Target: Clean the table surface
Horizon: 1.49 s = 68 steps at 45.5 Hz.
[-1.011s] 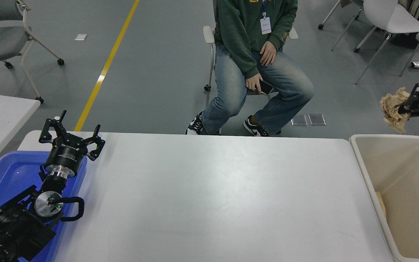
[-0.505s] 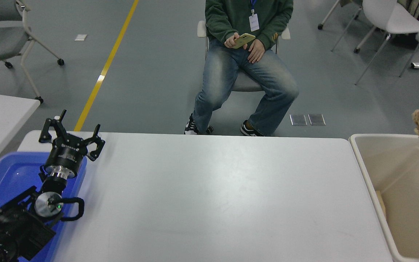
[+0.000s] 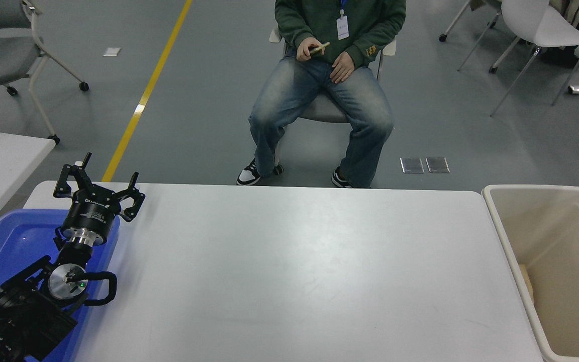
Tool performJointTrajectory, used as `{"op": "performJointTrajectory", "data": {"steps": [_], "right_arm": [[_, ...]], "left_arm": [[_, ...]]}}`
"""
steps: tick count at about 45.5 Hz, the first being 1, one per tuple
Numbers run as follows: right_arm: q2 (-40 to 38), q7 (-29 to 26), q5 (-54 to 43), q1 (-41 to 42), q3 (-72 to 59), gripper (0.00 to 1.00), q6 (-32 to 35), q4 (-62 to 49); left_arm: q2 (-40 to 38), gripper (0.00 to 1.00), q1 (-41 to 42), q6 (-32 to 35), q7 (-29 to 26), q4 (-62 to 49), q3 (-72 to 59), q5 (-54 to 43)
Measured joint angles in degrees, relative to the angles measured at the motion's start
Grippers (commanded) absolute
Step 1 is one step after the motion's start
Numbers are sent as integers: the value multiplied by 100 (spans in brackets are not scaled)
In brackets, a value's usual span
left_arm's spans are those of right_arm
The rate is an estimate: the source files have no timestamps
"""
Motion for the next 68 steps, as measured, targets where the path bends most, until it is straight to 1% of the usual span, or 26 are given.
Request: {"op": "performJointTrajectory", "data": {"steps": [12, 16, 22, 24, 28, 29, 30, 34, 35, 36, 52, 68], "right_arm": [[495, -27, 60, -502, 41, 0, -430, -394], [628, -34, 70, -641, 47, 6, -563, -454], [783, -41, 77, -785, 55, 8, -706, -507], [823, -43, 79, -814, 58, 12, -733, -521], [925, -50, 99, -868, 64, 17, -786, -594], [961, -53, 117, -885, 65, 21, -798, -619], [986, -55, 129, -896, 66, 26, -806, -636], [1065, -76, 202, -933, 69, 76, -831, -695], [1086, -85, 232, -943, 70, 92, -841, -713], [1100, -92, 251, -949, 70, 100, -847, -722], [1181, -109, 425, -970, 299, 100, -1067, -845], [1148, -114, 456, -932, 535, 100, -1134, -879]], "left_arm": [[0, 100, 0, 0, 0, 0, 0, 1], [0, 100, 0, 0, 0, 0, 0, 1], [0, 100, 0, 0, 0, 0, 0, 1], [0, 100, 0, 0, 0, 0, 0, 0], [0, 100, 0, 1, 0, 0, 0, 0], [0, 100, 0, 1, 0, 0, 0, 1], [0, 100, 0, 1, 0, 0, 0, 1], [0, 100, 0, 2, 0, 0, 0, 0], [0, 100, 0, 2, 0, 0, 0, 0], [0, 100, 0, 2, 0, 0, 0, 1], [0, 100, 0, 3, 0, 0, 0, 0], [0, 100, 0, 5, 0, 0, 0, 0]]}}
